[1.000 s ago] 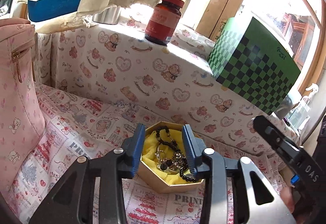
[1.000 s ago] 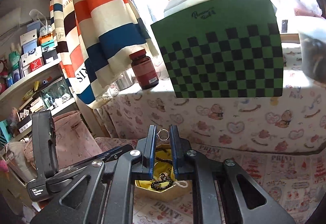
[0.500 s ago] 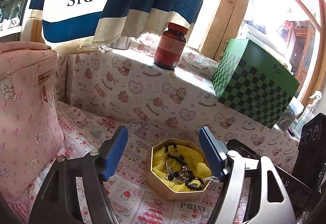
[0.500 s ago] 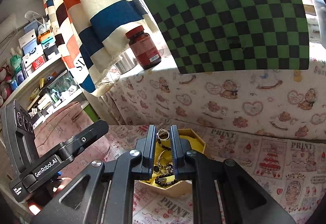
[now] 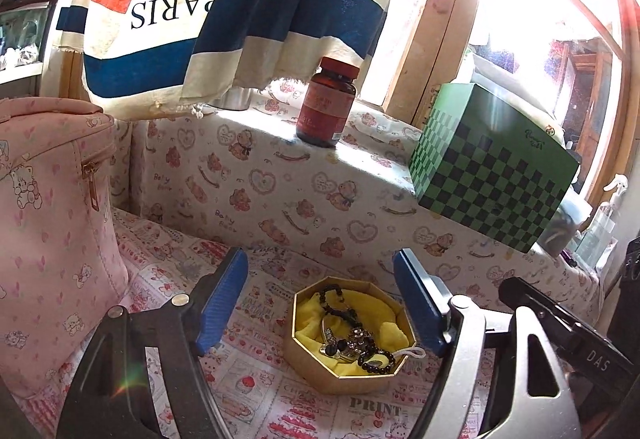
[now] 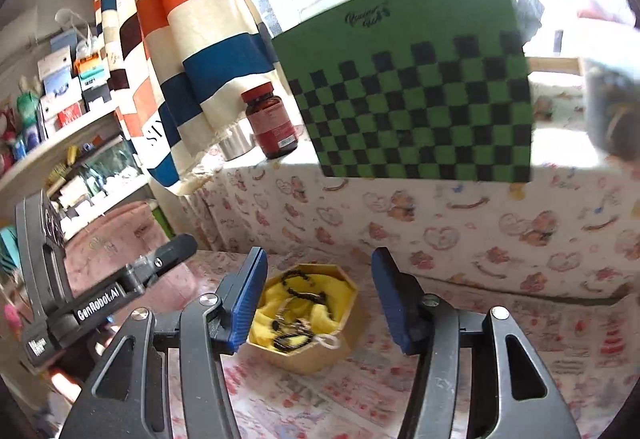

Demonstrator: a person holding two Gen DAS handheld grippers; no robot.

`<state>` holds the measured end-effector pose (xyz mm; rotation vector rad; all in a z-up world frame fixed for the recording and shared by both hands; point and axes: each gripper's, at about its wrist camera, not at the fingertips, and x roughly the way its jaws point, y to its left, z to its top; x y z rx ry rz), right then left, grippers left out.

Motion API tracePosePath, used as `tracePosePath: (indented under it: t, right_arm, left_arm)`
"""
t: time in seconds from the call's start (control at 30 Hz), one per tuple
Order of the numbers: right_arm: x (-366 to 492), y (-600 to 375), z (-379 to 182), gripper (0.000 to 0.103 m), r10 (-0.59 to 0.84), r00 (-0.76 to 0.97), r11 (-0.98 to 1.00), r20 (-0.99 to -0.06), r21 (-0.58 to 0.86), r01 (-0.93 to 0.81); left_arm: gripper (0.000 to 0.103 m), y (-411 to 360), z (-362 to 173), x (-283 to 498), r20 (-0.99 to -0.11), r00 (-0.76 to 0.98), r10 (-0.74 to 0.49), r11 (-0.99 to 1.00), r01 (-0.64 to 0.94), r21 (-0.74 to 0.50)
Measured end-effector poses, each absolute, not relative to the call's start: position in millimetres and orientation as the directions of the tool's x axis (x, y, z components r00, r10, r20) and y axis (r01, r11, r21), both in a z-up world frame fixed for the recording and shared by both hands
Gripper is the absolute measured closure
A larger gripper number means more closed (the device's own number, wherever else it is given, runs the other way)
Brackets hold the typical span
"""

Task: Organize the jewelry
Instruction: 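Open the right gripper over the box to drop the ring and withdraw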

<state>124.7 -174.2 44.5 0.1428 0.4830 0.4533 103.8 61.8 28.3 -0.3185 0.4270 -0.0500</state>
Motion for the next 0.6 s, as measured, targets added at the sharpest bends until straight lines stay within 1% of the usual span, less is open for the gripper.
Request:
tracePosePath:
  t: [0.03, 0.07, 0.1, 0.13, 0.3, 0.37, 0.47, 0.6]
  right_arm:
    - [118.7, -178.6, 46.1, 0.035, 0.425, 0.808, 0.905, -0.409, 0.205, -0.372]
    - [113.6, -183.4, 47.5, 0.029, 0.400, 0.826, 0.916, -0.396, 0.181, -0.357]
    - [108.6, -188.7, 48.7, 0.021, 0.379, 0.844, 0.925, -0.381, 0.163, -0.342]
    - [105.1, -194.2, 49.4, 0.019, 0.362, 0.857, 0.932, -0.368, 0.153, -0.328]
    - [100.6, -219.7, 46.3, 0.019, 0.297, 0.891, 0.954, -0.342, 0.137, -0.265]
    - [99.0, -226.6, 42.4, 0.019, 0.263, 0.907, 0.964, -0.328, 0.117, -0.237]
    - [96.4, -234.5, 34.6, 0.015, 0.221, 0.924, 0.975, -0.311, 0.079, -0.207]
    - [93.8, -243.9, 20.5, 0.014, 0.173, 0.940, 0.985, -0.293, 0.060, -0.162]
  left_arm:
    - [0.027, 58.3, 28.8, 102.5, -0.395, 0.912, -0.107, 0.954, -0.018, -0.299]
    - [0.025, 53.8, 29.6, 101.0, -0.390, 0.915, -0.099, 0.960, -0.015, -0.280]
    - [0.024, 49.4, 30.2, 99.0, -0.385, 0.918, -0.093, 0.965, -0.012, -0.262]
    - [0.023, 44.8, 30.6, 96.9, -0.380, 0.921, -0.087, 0.970, -0.009, -0.244]
    - [0.014, 18.0, 30.4, 86.7, -0.366, 0.924, -0.114, 0.979, 0.042, -0.199]
    - [0.011, 5.8, 28.9, 82.2, -0.359, 0.928, -0.101, 0.986, 0.044, -0.162]
    - [0.010, -10.0, 24.5, 77.4, -0.349, 0.935, -0.056, 0.995, 0.025, -0.093]
    - [0.007, -23.5, 17.8, 75.2, -0.343, 0.938, -0.057, 0.998, 0.041, -0.053]
